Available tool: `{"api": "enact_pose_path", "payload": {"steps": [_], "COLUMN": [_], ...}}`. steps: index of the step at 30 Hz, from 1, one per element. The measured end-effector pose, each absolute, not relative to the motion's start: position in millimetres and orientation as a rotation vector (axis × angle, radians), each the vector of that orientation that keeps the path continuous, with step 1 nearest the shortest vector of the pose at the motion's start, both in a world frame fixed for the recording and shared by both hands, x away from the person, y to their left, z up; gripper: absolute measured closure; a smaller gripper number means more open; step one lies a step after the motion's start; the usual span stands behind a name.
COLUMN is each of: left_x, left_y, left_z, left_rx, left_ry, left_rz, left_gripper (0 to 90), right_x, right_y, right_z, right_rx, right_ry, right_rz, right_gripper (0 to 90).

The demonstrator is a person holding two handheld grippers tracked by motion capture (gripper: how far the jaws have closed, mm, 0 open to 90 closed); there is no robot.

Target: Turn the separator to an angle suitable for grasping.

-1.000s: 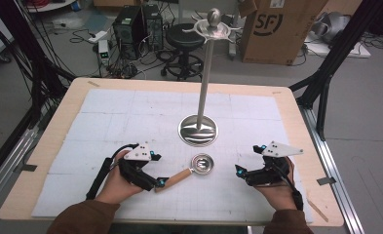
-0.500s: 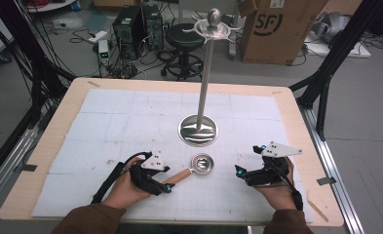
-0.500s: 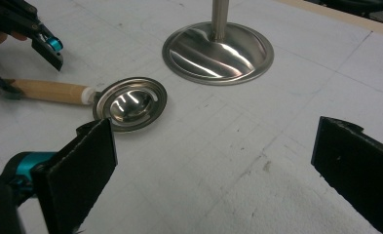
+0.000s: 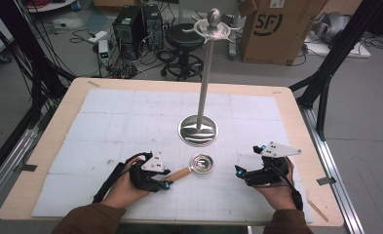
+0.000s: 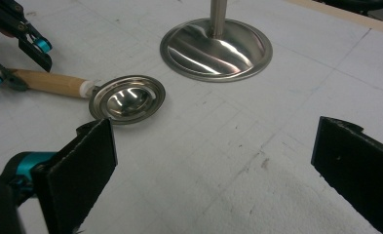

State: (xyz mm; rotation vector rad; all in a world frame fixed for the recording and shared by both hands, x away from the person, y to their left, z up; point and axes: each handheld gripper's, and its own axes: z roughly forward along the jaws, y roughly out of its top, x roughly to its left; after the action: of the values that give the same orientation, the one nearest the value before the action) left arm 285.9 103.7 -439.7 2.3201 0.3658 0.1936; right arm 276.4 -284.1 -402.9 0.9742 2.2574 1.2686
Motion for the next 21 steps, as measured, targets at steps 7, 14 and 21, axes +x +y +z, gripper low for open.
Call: {"api": "enact_pose_path", "payload": {"steps": [7,14,21], "left_x": [287.6,287.4,291.8], "left_y": [105.1,101.9,100.1], "left_z": [-439.8,-441.4,-441.1], "left_rx": [2.316,2.325,2.331], "left_ry": [0.37,0.367,0.36], "left_rz": [0.149,0.141,0.125], "left_gripper": [63.2,64.6,68.0], "right_x": [276.6,277.0,278.0], "right_y": [-283.8,-283.0,-281.0], "right_z": [-403.0,-403.5,-403.8], "right_rx": [0.97,0.969,0.965], "right_ry": [2.26,2.263,2.267], "right_rz": [1.267,1.266,1.268], "right_gripper": [1.7,1.6,1.7]}}
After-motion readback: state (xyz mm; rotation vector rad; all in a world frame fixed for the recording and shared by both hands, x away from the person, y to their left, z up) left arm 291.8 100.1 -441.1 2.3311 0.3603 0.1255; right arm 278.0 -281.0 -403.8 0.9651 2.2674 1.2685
